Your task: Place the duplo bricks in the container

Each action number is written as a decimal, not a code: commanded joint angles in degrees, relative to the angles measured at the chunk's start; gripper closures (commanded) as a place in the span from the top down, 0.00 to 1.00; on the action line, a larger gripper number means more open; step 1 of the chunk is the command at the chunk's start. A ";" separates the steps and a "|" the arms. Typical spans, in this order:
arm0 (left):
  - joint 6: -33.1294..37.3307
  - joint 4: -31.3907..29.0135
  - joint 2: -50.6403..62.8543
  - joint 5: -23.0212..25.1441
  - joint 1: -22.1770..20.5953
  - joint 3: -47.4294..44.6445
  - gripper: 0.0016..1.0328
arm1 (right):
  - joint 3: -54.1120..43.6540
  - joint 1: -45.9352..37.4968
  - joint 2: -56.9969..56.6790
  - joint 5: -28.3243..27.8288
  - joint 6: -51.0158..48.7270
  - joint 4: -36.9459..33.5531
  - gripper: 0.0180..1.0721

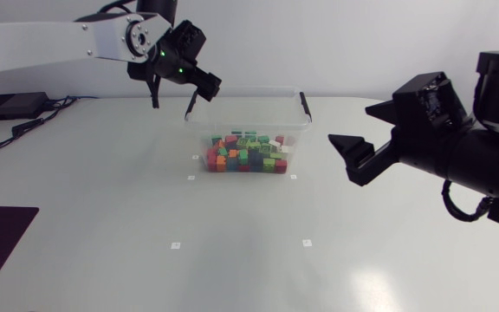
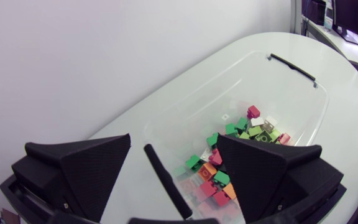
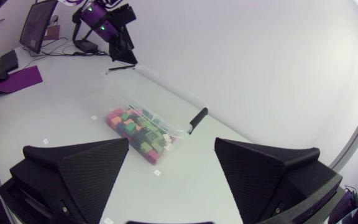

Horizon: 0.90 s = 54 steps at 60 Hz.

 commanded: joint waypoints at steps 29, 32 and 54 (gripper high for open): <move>-2.53 5.02 -25.81 -8.92 5.98 -23.91 0.96 | -9.62 -12.16 -15.25 2.93 -2.77 0.67 0.95; -2.44 5.02 -28.27 -8.92 6.77 -26.19 0.96 | -10.24 -12.68 -17.09 3.01 -2.77 0.40 0.95; -1.04 8.01 -45.85 -8.92 11.95 -42.45 0.96 | -14.81 -15.50 -26.32 3.80 -2.77 -1.79 0.95</move>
